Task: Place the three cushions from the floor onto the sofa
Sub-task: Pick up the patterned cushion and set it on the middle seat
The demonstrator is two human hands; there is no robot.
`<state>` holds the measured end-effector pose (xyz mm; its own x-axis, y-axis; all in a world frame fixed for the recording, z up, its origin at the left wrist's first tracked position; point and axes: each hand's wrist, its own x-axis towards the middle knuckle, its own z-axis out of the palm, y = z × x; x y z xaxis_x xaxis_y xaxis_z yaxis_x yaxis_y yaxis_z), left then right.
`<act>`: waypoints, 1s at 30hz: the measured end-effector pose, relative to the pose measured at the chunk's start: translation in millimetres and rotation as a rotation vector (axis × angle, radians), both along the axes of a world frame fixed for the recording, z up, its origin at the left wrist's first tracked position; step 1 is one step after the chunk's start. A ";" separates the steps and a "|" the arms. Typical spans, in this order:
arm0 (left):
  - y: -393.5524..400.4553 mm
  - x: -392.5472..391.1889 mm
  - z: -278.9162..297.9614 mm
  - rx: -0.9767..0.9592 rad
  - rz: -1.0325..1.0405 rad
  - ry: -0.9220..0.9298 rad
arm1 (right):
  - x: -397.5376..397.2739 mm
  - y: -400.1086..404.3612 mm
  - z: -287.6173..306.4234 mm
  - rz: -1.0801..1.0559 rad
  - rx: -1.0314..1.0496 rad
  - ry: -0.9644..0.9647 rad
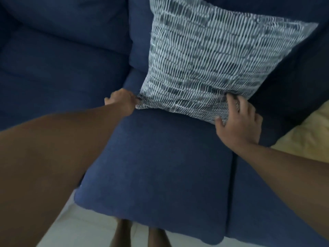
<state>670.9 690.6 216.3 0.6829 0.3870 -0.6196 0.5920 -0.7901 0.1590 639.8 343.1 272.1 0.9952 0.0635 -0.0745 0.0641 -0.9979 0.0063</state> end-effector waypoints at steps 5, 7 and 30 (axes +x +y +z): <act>-14.3 -24.2 4.1 -0.009 0.090 -0.301 | -12.6 -5.2 3.2 0.093 0.047 -0.120; -25.9 -36.4 13.1 -0.008 0.088 -0.569 | -13.1 -6.2 8.3 0.185 0.038 -0.153; 14.8 -144.8 37.0 0.115 -0.218 -0.133 | -68.0 0.1 44.1 -0.210 -0.087 0.491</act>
<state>526.1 705.4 253.3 0.8299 0.2850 -0.4796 0.3863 -0.9138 0.1253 571.8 343.2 316.2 0.8328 -0.1602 -0.5299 -0.1204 -0.9867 0.1092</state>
